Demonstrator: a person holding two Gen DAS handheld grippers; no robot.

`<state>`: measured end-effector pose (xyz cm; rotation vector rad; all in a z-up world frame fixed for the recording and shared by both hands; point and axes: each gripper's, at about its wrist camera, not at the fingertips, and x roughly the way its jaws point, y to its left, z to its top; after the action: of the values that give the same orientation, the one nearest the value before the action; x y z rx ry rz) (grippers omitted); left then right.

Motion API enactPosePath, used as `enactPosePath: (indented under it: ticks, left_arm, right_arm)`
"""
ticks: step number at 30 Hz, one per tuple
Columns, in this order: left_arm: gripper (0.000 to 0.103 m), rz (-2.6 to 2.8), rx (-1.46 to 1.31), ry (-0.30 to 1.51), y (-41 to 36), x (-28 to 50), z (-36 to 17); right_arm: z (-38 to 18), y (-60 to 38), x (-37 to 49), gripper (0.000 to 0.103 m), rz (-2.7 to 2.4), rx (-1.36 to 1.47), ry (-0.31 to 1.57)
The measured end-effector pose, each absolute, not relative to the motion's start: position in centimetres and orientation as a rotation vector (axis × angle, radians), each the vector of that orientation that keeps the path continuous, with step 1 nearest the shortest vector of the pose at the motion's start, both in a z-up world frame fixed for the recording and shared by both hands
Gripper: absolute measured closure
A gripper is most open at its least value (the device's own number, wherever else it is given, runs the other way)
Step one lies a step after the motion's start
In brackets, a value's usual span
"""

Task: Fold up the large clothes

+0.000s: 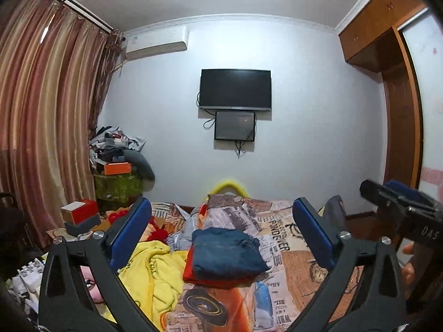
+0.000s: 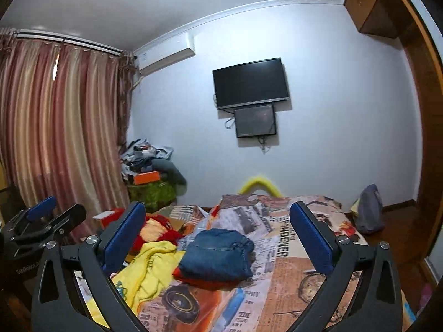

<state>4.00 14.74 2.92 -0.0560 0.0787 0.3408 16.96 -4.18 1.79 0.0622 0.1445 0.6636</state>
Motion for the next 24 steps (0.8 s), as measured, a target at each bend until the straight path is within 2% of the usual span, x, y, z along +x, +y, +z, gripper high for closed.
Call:
enactPosePath:
  ticks: [24]
  left_arm:
    - [0.001,0.366,-0.077,0.139,14.3,4.4,0.9]
  right_arm:
    - [0.4,-4.5,16.2,0.0,0.655,0.007,0.187]
